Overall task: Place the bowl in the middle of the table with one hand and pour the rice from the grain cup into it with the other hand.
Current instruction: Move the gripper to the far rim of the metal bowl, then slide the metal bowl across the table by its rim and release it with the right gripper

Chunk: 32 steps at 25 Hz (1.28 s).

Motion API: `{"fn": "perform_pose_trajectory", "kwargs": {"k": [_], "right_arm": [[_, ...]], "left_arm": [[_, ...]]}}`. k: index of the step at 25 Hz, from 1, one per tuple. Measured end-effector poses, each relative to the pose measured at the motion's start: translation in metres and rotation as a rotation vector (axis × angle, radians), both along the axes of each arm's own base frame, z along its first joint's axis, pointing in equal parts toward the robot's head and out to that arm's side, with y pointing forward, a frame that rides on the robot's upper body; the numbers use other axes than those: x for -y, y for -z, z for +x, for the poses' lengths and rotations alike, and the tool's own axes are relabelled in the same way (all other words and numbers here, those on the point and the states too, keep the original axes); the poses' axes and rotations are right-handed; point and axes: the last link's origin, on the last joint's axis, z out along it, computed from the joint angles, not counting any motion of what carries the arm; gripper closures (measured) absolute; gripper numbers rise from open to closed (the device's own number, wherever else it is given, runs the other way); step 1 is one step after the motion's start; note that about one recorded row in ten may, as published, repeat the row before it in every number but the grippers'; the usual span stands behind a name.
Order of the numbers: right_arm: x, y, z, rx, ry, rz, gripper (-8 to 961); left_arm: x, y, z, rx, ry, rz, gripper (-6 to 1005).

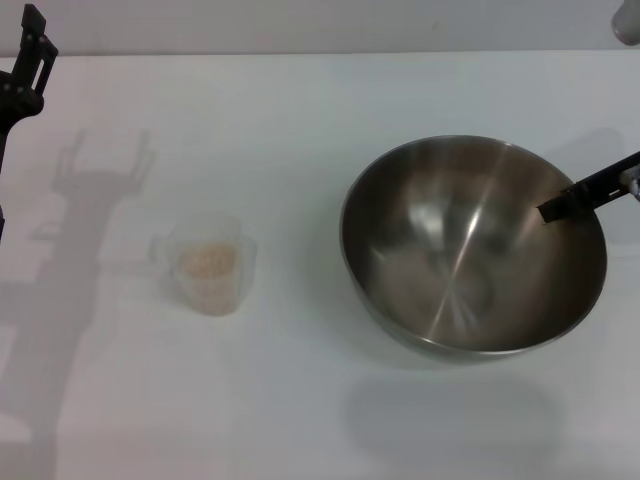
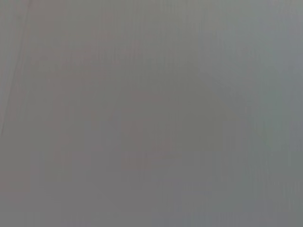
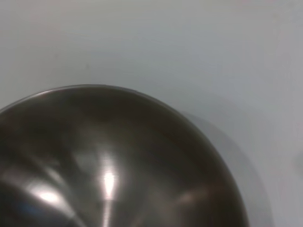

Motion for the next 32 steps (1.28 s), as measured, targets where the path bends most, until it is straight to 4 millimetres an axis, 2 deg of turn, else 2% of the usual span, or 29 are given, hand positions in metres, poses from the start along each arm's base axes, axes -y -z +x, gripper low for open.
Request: {"fn": "perform_pose_trajectory", "kwargs": {"k": [6, 13, 24, 29, 31, 32], "right_arm": [[-0.001, -0.004, 0.002, -0.007, 0.004, 0.019, 826], [-0.006, -0.019, 0.000, -0.043, -0.006, 0.087, 929], [-0.005, -0.027, -0.027, -0.223, -0.149, 0.127, 930], [-0.008, -0.014, -0.031, -0.260, -0.156, 0.109, 930], [-0.011, 0.003, -0.031, -0.269, -0.147, 0.077, 930], [-0.011, 0.003, -0.031, -0.269, -0.147, 0.077, 930]], "left_arm": [[0.001, 0.000, 0.000, 0.003, 0.000, -0.001, 182], [0.001, 0.001, 0.001, 0.002, 0.002, -0.004, 183], [0.001, 0.002, 0.001, 0.001, 0.007, -0.008, 184], [0.001, 0.002, 0.002, 0.000, 0.009, -0.009, 185], [0.001, 0.002, 0.002, 0.000, 0.009, -0.009, 185], [0.001, 0.002, 0.002, 0.000, 0.009, -0.009, 185]]}}
